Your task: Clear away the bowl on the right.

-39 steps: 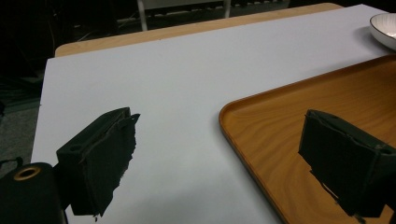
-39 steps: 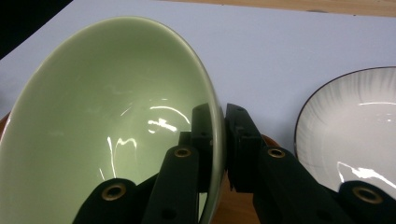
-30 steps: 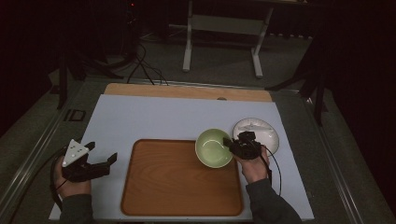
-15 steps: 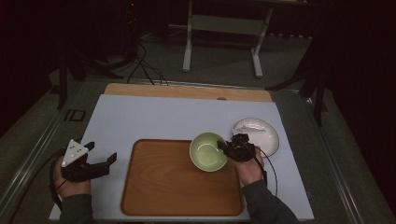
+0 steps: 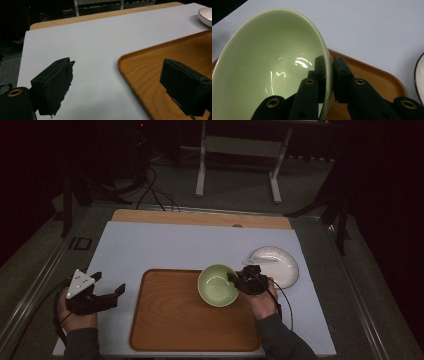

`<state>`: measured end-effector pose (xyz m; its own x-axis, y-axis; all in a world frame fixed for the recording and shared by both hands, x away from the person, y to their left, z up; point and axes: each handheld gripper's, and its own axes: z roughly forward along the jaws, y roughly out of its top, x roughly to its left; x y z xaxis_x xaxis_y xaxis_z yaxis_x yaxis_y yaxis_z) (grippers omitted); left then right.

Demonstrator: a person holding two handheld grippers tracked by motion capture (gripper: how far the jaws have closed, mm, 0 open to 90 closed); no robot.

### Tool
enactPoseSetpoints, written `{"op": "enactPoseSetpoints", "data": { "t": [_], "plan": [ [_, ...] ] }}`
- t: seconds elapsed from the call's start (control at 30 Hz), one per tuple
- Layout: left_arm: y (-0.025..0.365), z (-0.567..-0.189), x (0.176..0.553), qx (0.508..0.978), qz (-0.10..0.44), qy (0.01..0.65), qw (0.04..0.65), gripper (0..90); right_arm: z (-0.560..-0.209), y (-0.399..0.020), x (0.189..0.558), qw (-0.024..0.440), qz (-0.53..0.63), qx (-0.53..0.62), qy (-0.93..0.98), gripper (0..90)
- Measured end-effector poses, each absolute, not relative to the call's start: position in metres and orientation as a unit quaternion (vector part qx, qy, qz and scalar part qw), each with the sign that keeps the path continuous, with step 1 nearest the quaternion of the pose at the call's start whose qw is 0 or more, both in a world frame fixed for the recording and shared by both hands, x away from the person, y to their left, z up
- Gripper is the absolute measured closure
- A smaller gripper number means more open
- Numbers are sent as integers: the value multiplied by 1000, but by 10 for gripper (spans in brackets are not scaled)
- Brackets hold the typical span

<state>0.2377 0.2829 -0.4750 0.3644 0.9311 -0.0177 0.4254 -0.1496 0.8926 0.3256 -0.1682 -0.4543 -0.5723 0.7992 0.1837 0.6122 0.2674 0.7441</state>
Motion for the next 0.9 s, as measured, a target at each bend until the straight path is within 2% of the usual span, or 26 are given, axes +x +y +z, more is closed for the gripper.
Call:
{"op": "enactPoseSetpoints", "data": {
  "t": [0.9],
  "plan": [
    [282, -475, 238, 701, 288, 484, 437, 111, -459, -144, 316, 103, 403, 419, 807, 830]
  ]
}}
